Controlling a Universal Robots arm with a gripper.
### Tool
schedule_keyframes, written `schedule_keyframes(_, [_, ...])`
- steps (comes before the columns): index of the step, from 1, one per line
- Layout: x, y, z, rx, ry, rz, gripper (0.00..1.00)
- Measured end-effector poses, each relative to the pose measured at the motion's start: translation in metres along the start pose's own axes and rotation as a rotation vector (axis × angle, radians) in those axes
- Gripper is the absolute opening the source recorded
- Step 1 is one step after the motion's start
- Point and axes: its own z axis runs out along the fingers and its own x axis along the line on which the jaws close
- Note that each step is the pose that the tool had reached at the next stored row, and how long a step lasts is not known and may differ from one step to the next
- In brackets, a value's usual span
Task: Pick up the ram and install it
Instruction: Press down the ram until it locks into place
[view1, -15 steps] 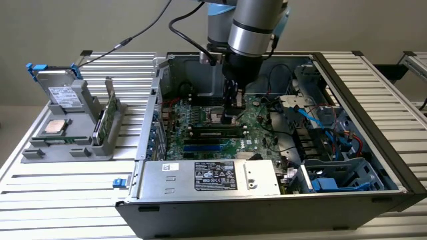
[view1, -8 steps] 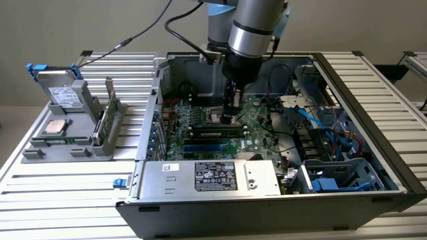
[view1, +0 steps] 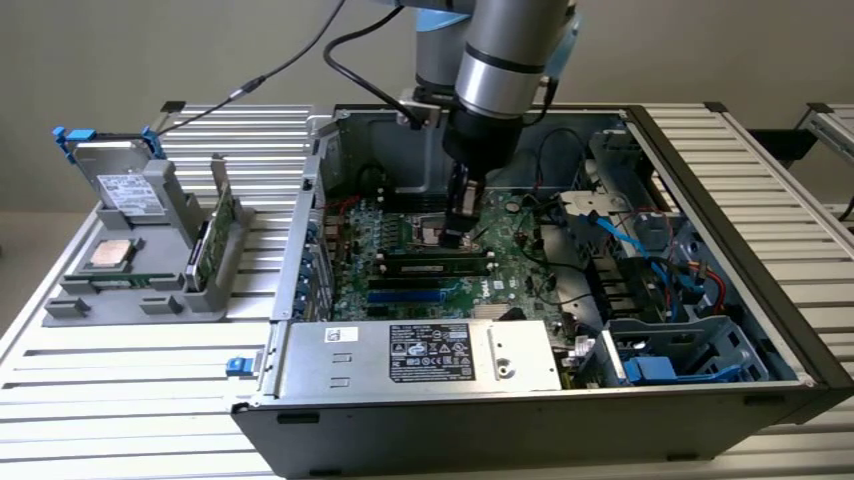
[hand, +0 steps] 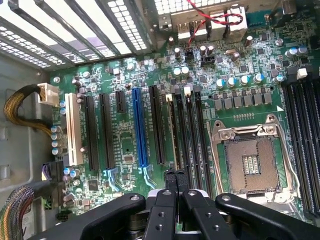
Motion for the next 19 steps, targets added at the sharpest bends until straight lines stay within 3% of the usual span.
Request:
schedule_keyframes(10, [-0.0005, 0.0003, 0.0043, -0.0005, -0.0077, 0.073, 0.10])
schedule_keyframes(19, [-0.0006, 0.0002, 0.0051, -0.0057, -0.0240, 0.173, 0.10])
